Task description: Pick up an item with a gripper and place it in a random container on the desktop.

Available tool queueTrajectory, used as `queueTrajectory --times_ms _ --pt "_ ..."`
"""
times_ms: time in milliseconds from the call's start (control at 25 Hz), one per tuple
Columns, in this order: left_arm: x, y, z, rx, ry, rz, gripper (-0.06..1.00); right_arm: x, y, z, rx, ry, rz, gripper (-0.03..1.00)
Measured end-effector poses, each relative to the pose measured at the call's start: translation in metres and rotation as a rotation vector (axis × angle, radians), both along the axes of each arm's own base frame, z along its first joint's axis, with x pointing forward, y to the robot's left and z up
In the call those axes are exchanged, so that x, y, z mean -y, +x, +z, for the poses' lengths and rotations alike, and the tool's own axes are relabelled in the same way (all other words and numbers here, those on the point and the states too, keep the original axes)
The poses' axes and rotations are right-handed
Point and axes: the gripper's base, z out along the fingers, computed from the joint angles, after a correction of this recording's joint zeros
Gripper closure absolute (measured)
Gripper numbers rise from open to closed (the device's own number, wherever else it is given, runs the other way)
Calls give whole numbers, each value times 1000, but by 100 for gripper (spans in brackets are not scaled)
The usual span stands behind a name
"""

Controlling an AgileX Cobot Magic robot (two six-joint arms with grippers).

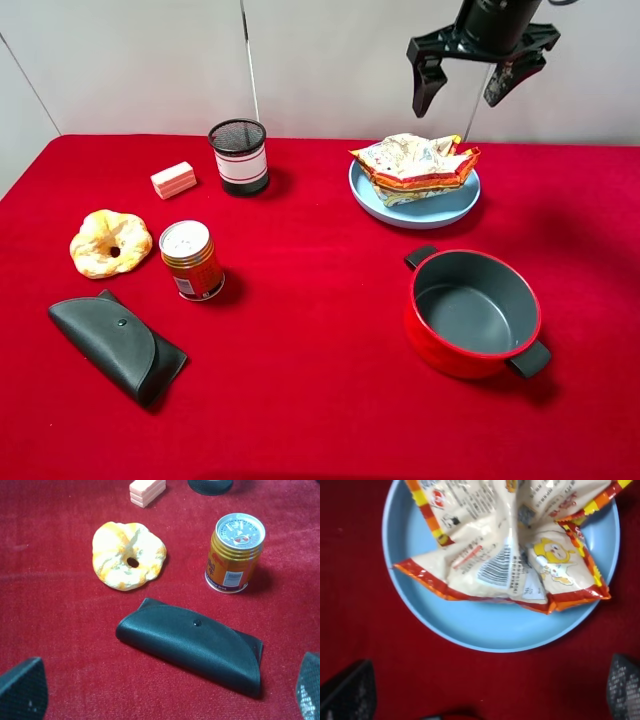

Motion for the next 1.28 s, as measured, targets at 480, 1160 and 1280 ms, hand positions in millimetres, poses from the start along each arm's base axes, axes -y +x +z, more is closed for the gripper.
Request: queueTrajectory --times_ms 480,1160,1280 --pt "0 0 0 0 0 0 -5 6 -33 49 79 87 0 28" --pt "0 0 0 0 0 0 -5 39 -130 58 38 83 -1 28" --pt "0 0 0 0 0 0 -5 45 -148 59 38 85 -1 28"
